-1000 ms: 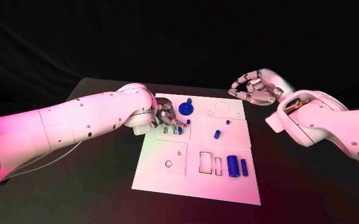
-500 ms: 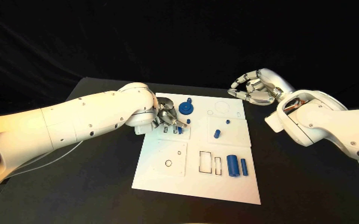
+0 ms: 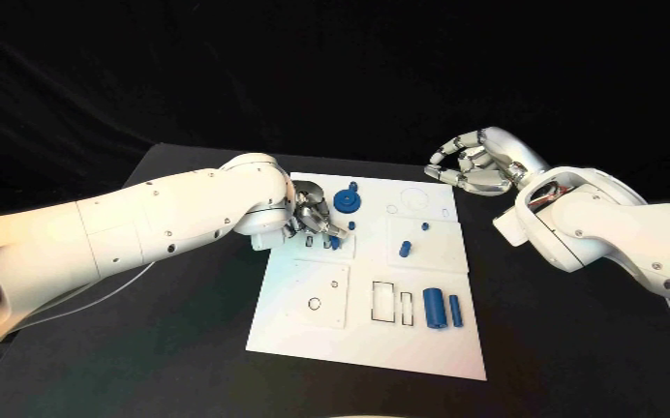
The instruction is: Assemble the parts on the task board
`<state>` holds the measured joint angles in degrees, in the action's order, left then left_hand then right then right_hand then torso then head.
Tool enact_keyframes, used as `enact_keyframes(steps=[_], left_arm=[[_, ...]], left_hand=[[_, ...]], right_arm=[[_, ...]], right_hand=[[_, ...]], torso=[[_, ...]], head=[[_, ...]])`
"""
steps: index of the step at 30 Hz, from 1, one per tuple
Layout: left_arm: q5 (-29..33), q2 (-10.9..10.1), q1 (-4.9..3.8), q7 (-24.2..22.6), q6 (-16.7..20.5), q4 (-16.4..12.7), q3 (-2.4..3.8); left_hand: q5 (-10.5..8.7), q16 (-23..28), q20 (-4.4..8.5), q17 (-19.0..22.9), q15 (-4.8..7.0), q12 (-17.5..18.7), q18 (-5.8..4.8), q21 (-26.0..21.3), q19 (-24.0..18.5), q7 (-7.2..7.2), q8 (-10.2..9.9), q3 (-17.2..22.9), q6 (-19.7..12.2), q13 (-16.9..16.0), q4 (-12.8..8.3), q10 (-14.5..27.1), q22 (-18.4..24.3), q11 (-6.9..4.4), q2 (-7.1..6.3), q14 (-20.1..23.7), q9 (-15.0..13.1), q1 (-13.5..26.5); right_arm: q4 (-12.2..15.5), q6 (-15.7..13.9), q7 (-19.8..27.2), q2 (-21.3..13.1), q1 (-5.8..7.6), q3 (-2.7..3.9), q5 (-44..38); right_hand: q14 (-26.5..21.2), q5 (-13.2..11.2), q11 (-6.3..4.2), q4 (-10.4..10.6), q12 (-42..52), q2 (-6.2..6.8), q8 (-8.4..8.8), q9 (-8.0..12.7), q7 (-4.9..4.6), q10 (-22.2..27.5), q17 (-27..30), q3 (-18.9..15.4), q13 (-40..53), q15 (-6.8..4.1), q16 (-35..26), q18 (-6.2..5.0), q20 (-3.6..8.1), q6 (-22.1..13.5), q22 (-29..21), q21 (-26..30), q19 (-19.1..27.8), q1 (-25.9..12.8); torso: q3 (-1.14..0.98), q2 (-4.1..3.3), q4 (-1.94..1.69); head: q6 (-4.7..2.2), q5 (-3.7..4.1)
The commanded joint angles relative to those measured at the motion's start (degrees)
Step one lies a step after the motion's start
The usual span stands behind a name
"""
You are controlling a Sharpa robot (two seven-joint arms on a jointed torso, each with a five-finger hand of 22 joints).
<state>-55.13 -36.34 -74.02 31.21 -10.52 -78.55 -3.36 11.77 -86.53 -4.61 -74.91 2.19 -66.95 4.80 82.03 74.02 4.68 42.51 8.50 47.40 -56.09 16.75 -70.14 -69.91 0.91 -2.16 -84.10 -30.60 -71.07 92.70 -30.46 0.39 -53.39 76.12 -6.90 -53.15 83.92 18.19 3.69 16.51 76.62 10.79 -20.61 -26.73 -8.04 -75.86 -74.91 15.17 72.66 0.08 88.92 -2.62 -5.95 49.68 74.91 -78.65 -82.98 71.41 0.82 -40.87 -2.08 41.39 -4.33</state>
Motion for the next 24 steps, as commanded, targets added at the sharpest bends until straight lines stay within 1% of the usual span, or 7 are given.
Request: enact_keyframes(steps=[1, 5, 12, 14, 18, 23, 24], left_arm=[[0.7, 0.2, -0.21, -0.4, -0.9, -0.1, 0.01], [1.3, 0.1, -0.21, -0.6, -0.3, -0.1, 0.00], [2.5, -0.1, -0.20, -0.8, 0.3, -0.2, 0.00], [2.7, -0.1, -0.20, -0.9, 0.5, -0.2, 0.00], [3.2, -0.2, -0.20, -1.0, 1.0, -0.3, 0.00], [3.4, -0.4, -0.19, -1.2, 1.6, -0.4, 0.00], [3.4, -0.4, -0.19, -1.4, 1.8, -0.5, 0.00]], left_hand=[[0.31, -0.4, -0.11, -9.0, 0.43, -0.1, -0.40, 0.3, 0.4, -0.17, 0.2, 0.9, -0.2, 0.1, 0.0, 0.3, -0.1, -0.40, 0.15, -3.6, -0.1, -1.1], [0.29, -0.3, -0.12, -9.0, 0.52, -0.1, -0.41, 0.3, 0.4, -0.30, 0.2, 2.6, -0.1, 0.1, 0.0, 0.3, -0.2, -0.50, 0.05, -3.6, -0.4, -2.2], [0.17, -0.6, -0.10, -9.5, 0.85, -0.1, -0.45, 0.5, 0.4, -0.59, 0.2, 8.8, 0.3, -0.1, 0.0, 0.0, -0.6, -0.88, -0.57, -3.8, -1.4, -4.6], [0.02, -0.7, -0.05, -9.8, 0.97, -0.1, -0.48, 0.6, 0.5, -0.65, 0.2, 13.1, 0.2, -0.2, -0.1, -0.2, -0.7, -0.98, -1.40, -3.9, -2.1, -5.8], [-0.04, -0.9, 0.02, -10.1, 1.04, 0.0, -0.50, 0.6, 0.5, -0.74, 0.4, 19.1, -0.1, -0.2, -1.0, -0.4, -0.9, -1.00, -2.71, -4.0, -3.1, -7.1], [-0.26, -0.9, 0.09, -10.3, 0.85, 0.1, -0.51, 0.7, 0.5, -0.54, 0.8, 24.3, -0.4, -0.2, -2.1, -0.7, -1.1, -0.89, -4.28, -4.1, -4.1, -7.0], [-0.26, -0.9, 0.09, -10.3, 0.85, 0.1, -0.51, 0.7, 0.5, -0.54, 0.8, 24.3, -0.4, -0.2, -2.1, -0.7, -1.1, -0.89, -4.28, -4.1, -4.1, -7.0]], right_arm=[[0.0, 0.0, 0.0, 0.1, -0.07, -0.01, -0.3], [-0.2, -0.1, 0.0, 0.1, -0.10, -0.01, -0.3], [-0.3, -0.3, 0.0, 0.2, -0.13, -0.01, -0.3], [-0.3, -0.4, 0.0, 0.2, -0.14, -0.01, -0.3], [-0.2, -0.5, 0.1, 0.1, -0.16, -0.01, -0.3], [-0.2, -0.7, 0.2, 0.1, -0.18, -0.01, -0.3], [-0.2, -0.7, 0.2, 0.1, -0.18, -0.01, -0.3]], right_hand=[[5.1, 0.3, -0.07, -0.1, -0.2, -0.50, -0.20, -0.1, -0.16, 0.2, -10.9, -0.2, 0.0, -0.45, -0.2, -0.43, 0.18, -0.4, 6.4, 0.2, 0.3, 0.2], [5.1, 0.4, -0.08, -0.2, -0.3, -0.53, -0.23, -0.1, -0.15, 0.2, -10.9, -0.2, -0.1, -0.45, -0.3, -0.43, 0.19, -0.4, 6.4, 0.2, 0.3, 0.3], [5.1, 0.5, -0.09, -0.2, -0.2, -0.55, -0.27, -0.1, -0.15, 0.1, -10.8, -0.2, 0.1, -0.46, -0.3, -0.46, 0.19, -0.4, 6.3, 0.4, 0.4, 0.4], [5.1, 0.5, -0.09, -0.2, -0.2, -0.55, -0.27, -0.1, -0.15, 0.1, -10.8, -0.2, 0.1, -0.46, -0.3, -0.46, 0.19, -0.4, 6.3, 0.4, 0.4, 0.4], [5.1, 0.5, -0.09, -0.2, -0.2, -0.55, -0.27, -0.1, -0.15, 0.1, -10.8, -0.2, 0.1, -0.46, -0.3, -0.46, 0.19, -0.4, 6.3, 0.4, 0.4, 0.4], [5.1, 0.6, -0.10, -0.2, -0.2, -0.57, -0.30, -0.1, -0.14, 0.1, -10.8, -0.2, 0.1, -0.46, -0.3, -0.46, 0.19, -0.4, 6.3, 0.4, 0.4, 0.5], [5.1, 0.6, -0.10, -0.2, -0.2, -0.57, -0.30, -0.1, -0.14, 0.1, -10.8, -0.2, 0.1, -0.46, -0.3, -0.46, 0.19, -0.4, 6.3, 0.4, 0.4, 0.5]], torso=[[-0.01, 0.01, 0.00], [-0.01, 0.02, -0.01], [0.00, 0.00, 0.00], [0.00, -0.02, 0.02], [0.00, -0.02, 0.06], [0.02, -0.02, 0.03], [0.01, -0.01, 0.03]], head=[[0.05, -0.04], [0.08, -0.04], [0.12, 0.02], [0.10, 0.00], [0.12, -0.02], [0.10, 0.00], [0.09, 0.02]])
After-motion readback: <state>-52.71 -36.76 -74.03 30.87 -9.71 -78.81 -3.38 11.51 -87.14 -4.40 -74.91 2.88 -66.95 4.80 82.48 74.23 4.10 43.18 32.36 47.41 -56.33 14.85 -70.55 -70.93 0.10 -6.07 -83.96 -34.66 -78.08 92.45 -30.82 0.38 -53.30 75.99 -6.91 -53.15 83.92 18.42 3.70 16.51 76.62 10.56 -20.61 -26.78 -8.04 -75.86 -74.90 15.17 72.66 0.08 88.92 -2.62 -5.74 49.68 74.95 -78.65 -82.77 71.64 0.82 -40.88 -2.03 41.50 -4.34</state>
